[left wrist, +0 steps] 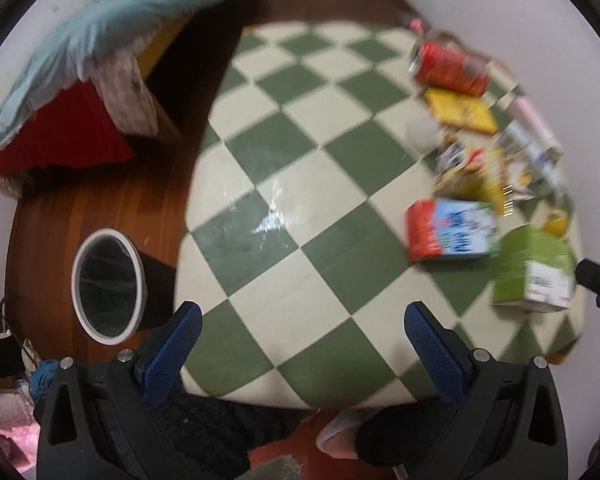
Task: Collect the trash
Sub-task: 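Grasp the green medicine box with the right gripper while the left grasps the milk carton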
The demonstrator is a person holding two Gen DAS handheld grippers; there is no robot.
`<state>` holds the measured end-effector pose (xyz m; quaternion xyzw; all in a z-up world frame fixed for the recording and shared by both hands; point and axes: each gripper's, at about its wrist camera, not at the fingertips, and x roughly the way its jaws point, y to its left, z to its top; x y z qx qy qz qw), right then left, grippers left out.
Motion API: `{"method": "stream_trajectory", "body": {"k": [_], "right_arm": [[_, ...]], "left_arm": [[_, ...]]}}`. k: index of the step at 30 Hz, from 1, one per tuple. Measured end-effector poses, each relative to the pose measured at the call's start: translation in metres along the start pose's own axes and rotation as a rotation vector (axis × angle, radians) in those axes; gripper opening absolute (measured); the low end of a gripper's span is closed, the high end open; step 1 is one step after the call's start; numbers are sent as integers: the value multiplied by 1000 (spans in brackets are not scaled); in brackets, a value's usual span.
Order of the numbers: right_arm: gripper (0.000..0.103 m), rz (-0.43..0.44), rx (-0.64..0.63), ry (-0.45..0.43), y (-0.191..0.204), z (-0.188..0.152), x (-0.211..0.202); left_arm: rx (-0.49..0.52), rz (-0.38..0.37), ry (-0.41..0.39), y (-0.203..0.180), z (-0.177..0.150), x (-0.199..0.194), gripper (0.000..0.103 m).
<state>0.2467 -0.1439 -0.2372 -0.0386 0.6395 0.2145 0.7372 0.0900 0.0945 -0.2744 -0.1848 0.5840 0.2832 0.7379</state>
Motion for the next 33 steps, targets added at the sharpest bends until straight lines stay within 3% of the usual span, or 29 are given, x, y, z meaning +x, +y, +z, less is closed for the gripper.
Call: {"method": "stream_trajectory", "body": {"k": [6, 11, 12, 15, 18, 22, 27, 30, 33], "right_arm": [[103, -79, 13, 85, 13, 15, 72], [101, -124, 6, 125, 16, 16, 102], [91, -125, 8, 125, 14, 16, 105], [91, -104, 9, 120, 5, 14, 101], [91, -97, 29, 100, -13, 10, 84], [91, -120, 61, 86, -39, 10, 68], [91, -121, 118, 94, -62, 13, 68], [91, -109, 148, 102, -70, 14, 70], [91, -103, 163, 113, -78, 15, 73]], "left_arm": [[17, 22, 67, 4, 3, 40, 103], [102, 25, 78, -9, 5, 51, 103], [150, 21, 64, -16, 6, 46, 103], [319, 24, -3, -44, 12, 28, 103], [557, -5, -73, -85, 18, 7, 103], [775, -93, -54, -133, 26, 1, 103], [956, -127, 74, -163, 25, 28, 98], [987, -118, 151, -171, 22, 45, 96], [985, -122, 155, -174, 20, 47, 89]]}}
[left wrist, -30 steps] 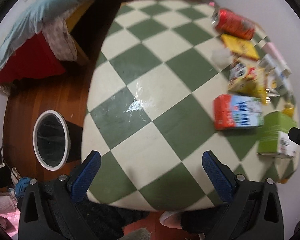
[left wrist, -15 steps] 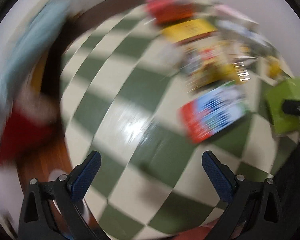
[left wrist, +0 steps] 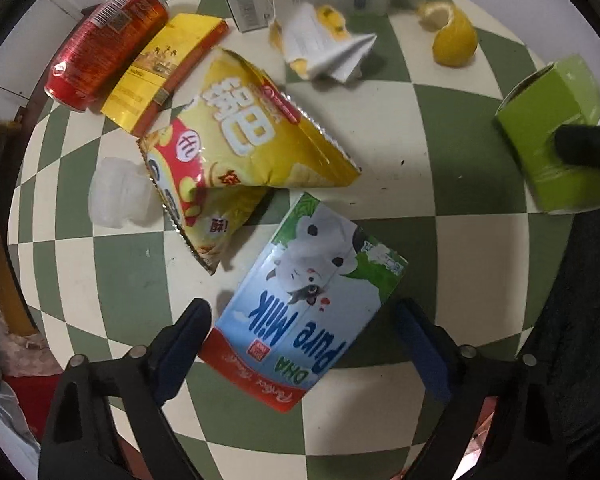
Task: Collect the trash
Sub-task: 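Grasp the green medicine box with the right gripper while the left grasps the milk carton, then carry the green box and milk carton with both grippers over the white bin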
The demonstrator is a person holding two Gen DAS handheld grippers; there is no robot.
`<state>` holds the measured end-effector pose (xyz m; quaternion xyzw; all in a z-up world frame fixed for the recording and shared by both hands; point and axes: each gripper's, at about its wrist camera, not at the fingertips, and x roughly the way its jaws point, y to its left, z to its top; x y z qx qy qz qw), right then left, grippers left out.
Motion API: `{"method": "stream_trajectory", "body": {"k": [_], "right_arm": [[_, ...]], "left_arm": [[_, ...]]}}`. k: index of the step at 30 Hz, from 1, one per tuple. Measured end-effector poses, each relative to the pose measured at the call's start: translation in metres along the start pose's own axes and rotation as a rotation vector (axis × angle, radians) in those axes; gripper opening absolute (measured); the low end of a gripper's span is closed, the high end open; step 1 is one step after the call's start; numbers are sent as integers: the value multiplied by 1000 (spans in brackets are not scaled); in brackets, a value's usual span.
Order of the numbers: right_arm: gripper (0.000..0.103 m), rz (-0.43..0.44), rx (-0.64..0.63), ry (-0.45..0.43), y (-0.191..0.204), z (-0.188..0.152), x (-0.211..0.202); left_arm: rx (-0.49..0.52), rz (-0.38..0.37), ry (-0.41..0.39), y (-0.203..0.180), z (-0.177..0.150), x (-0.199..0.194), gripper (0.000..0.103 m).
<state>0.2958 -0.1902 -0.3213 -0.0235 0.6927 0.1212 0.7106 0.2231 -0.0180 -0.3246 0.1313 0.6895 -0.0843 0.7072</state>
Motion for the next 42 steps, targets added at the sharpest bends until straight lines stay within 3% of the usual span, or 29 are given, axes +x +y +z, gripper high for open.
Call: {"method": "stream_trajectory", "body": {"k": [2, 3, 6, 11, 13, 17, 24, 29, 40, 42], "right_arm": [[91, -6, 0, 0, -2, 1, 1], [91, -8, 0, 2, -2, 1, 2], [91, -13, -3, 6, 1, 4, 6], [91, -12, -13, 18, 8, 6, 14], [92, -23, -25, 18, 11, 5, 17], [92, -47, -45, 12, 18, 6, 16], [92, -66, -45, 31, 19, 7, 21], [91, -87, -72, 13, 24, 1, 22], [90, -16, -167, -145, 68, -28, -35], [90, 7, -198, -187, 88, -37, -54]], "left_arm": [[-25, -13, -8, 2, 1, -3, 77], [-44, -24, -10, 2, 0, -6, 66], [-91, -71, 25, 10, -17, -12, 63], [-356, -130, 61, 32, -51, -20, 61], [-431, -141, 39, 40, -59, -24, 61], [-401, -85, 26, 42, -67, -26, 61], [-427, -82, -2, 47, -68, -34, 54], [-475, -38, -41, 46, -106, -46, 53], [-720, 117, -265, 74, -194, -170, 52], [-763, 143, -305, 78, -191, -171, 52]]}}
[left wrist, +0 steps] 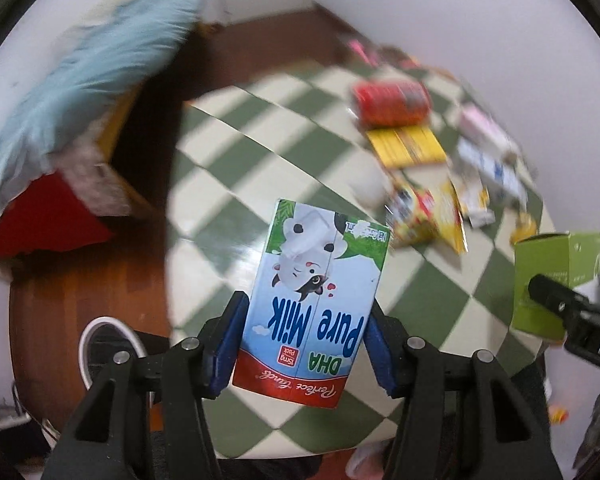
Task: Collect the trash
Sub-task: 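Carry the green box and milk carton with both grippers over the white bin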
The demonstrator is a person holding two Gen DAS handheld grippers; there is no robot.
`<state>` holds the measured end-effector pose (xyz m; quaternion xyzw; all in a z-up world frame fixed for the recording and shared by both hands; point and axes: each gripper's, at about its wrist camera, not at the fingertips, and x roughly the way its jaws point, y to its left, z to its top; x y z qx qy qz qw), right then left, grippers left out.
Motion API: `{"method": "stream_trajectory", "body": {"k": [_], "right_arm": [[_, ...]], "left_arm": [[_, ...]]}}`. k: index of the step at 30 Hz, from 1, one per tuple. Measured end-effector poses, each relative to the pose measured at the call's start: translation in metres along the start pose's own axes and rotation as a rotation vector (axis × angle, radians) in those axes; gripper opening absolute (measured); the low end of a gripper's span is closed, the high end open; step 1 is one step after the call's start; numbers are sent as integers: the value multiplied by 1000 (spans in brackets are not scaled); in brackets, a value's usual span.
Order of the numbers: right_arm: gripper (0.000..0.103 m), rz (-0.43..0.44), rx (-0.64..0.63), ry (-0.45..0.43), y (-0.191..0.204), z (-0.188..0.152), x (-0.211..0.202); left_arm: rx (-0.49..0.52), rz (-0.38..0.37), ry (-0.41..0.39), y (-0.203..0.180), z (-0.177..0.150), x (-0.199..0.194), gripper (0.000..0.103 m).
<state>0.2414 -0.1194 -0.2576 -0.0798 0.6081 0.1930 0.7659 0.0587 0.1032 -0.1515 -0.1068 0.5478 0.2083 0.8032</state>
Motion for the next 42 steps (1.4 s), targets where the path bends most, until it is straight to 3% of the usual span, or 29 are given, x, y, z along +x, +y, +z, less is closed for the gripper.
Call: {"method": "stream_trajectory", "body": {"k": [3, 10, 15, 18, 25, 31, 34, 35, 37, 39, 42], "right_arm": [[90, 44, -40, -72, 34, 5, -27], [90, 171, -165, -189, 136, 14, -78], [90, 280, -280, -193, 229, 1, -90], [90, 329, -357, -148, 291, -16, -79], [90, 368, -549, 37, 424, -78, 0], [90, 340, -672, 227, 517, -130, 97], [90, 315, -720, 291, 551, -144, 136], [90, 308, -735, 304, 561, -148, 147], [90, 297, -768, 326, 579, -153, 166], [90, 288, -790, 352, 592, -158, 181], [92, 283, -805, 424, 610, -162, 210]], "left_arm": [[-68, 24, -67, 23, 4, -13, 52], [-224, 104, -189, 118, 2, -50, 52], [-343, 144, -192, 200, -25, -56, 52], [-464, 133, -146, 266, -54, -41, 52], [-741, 42, 32, 392, -133, 37, 52], [-924, -109, 179, 449, -188, 121, 53], [-961, -130, 216, 461, -202, 143, 54], [-960, -125, 228, 464, -204, 149, 56], [-981, -115, 228, 472, -210, 152, 85], [-995, -94, 229, 476, -216, 152, 101], [-993, -14, 234, 482, -223, 152, 101]]}}
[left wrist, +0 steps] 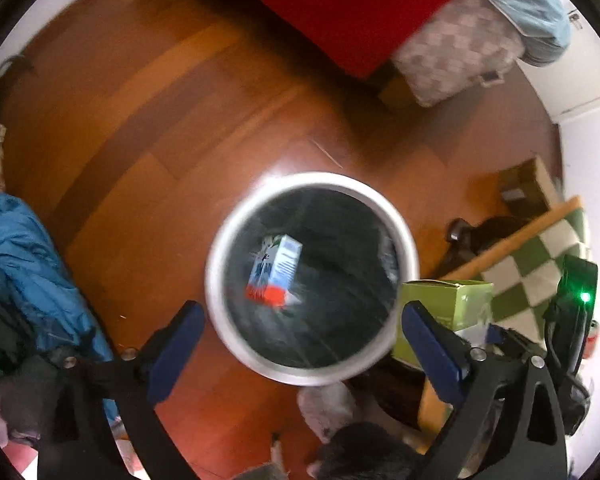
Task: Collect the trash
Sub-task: 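Open both grippers to drop the box and carton into the bin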
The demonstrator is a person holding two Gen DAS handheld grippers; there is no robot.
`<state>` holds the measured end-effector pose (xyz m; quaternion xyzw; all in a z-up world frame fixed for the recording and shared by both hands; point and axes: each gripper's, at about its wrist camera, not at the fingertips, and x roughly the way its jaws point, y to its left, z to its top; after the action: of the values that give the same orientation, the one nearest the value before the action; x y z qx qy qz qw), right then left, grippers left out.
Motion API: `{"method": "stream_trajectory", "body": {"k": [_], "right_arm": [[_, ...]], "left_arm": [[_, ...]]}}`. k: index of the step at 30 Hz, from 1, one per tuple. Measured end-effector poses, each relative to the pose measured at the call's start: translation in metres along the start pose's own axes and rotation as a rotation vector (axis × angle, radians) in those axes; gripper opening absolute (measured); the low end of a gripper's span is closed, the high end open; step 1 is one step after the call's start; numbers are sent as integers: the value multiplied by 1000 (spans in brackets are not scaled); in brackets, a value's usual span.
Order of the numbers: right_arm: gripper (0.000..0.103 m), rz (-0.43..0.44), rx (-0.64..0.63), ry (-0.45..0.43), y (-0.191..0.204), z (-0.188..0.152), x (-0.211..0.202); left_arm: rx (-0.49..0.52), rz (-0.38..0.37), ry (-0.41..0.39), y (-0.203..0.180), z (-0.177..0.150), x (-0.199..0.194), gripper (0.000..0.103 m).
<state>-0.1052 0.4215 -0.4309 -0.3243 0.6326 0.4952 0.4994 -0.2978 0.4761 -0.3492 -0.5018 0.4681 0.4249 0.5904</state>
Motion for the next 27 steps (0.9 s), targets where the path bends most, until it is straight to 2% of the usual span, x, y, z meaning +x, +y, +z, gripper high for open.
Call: {"method": "stream_trajectory", "body": {"k": [1, 3, 6, 10, 13, 16, 20, 27], "right_arm": [[92, -6, -2, 11, 3, 4, 8], [103, -27, -17, 22, 4, 15, 21], [103, -54, -39, 23, 14, 14, 29], [103, -84, -77, 24, 19, 18, 28], [103, -153, -113, 27, 21, 13, 22], [103, -204, -133, 23, 22, 1, 13], [103, -223, -143, -6, 22, -16, -5], [103, -202, -127, -95, 22, -46, -55]], "left_arm": [[-2, 28, -10, 7, -1, -1, 101], [0, 82, -44, 14, -5, -3, 101], [2, 164, -101, 23, -14, -10, 101], [-15, 192, -122, 29, -25, -15, 101], [-6, 221, -129, 28, -33, -21, 101], [-5, 222, -133, 26, -45, -30, 101], [13, 217, -152, 16, -57, -42, 101], [28, 199, -202, -1, -79, -75, 101]]}}
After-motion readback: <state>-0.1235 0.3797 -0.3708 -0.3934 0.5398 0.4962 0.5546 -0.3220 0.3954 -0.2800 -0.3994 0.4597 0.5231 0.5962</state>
